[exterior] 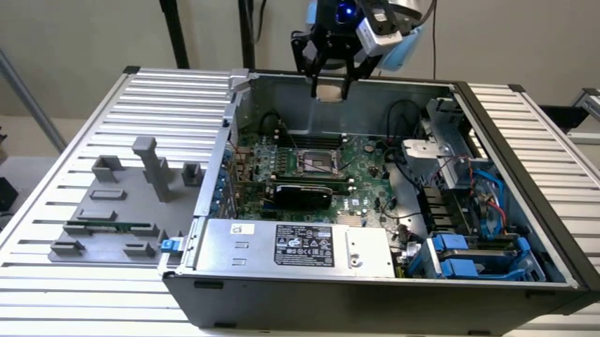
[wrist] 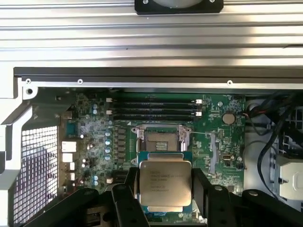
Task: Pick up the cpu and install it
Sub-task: 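Pick up the cpu and move it towards the insertion slot, then place the cpu into insertion slot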
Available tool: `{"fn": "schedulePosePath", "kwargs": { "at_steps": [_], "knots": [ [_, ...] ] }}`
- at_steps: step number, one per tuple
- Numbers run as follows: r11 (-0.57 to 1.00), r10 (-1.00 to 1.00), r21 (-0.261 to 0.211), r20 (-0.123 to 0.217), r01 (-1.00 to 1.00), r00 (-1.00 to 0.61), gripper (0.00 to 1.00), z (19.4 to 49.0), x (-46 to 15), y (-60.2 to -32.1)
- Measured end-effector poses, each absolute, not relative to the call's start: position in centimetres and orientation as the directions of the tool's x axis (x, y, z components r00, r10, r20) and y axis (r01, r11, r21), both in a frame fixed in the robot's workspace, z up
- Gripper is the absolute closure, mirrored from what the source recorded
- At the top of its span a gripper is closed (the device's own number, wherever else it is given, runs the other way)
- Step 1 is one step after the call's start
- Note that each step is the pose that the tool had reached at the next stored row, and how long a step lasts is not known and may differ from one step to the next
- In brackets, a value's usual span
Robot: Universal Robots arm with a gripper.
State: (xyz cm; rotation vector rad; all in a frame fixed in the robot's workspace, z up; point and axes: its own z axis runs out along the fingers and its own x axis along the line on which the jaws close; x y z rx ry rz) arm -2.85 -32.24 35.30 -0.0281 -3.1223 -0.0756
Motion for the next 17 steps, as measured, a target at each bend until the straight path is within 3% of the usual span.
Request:
{"fn": "schedulePosePath", "kwargs": {
  "at_steps": [17],
  "knots": [
    [0.999, 0.017, 0.048, 0.019, 0.018, -1.000, 0.45, 34.14, -2.05, -31.93]
  ]
}}
